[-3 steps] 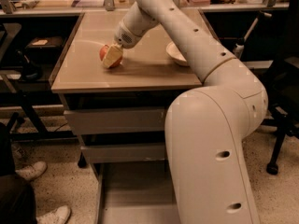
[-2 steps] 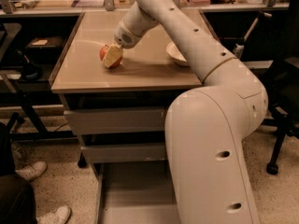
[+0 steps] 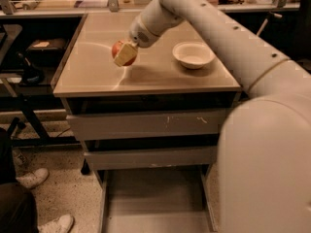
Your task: Place apple into bottom drawer
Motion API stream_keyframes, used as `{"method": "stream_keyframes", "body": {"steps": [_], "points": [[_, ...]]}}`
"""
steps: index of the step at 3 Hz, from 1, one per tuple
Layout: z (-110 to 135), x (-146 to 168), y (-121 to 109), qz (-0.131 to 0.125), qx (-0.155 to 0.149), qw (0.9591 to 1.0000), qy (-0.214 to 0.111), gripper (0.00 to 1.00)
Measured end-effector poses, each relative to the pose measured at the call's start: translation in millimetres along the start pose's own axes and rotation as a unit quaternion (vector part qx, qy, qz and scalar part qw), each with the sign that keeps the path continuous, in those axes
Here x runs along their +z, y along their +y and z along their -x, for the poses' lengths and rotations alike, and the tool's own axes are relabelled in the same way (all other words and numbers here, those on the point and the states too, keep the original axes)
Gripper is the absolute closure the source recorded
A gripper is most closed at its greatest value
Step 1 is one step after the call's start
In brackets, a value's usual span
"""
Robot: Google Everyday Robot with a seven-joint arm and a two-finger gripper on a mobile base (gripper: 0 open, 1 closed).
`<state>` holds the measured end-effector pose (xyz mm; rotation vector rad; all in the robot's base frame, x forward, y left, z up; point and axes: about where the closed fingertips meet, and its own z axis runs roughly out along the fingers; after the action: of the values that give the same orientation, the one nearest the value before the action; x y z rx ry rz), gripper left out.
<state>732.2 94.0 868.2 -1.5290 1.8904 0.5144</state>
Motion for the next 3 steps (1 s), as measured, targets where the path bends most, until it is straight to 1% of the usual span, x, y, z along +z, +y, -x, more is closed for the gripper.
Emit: {"method": "stream_keyframes", "body": {"steps": [1, 2, 3], "points": [[4.0, -59.3, 25.9, -0.052, 0.017, 0.998, -0.031, 1.0], [-10.0, -94.1, 67.0, -0.078, 0.04, 0.9954, -0.037, 1.0], [-36.9, -90.0, 112.0, -0.076, 0.065, 0.9939, -0.048, 1.0]]}}
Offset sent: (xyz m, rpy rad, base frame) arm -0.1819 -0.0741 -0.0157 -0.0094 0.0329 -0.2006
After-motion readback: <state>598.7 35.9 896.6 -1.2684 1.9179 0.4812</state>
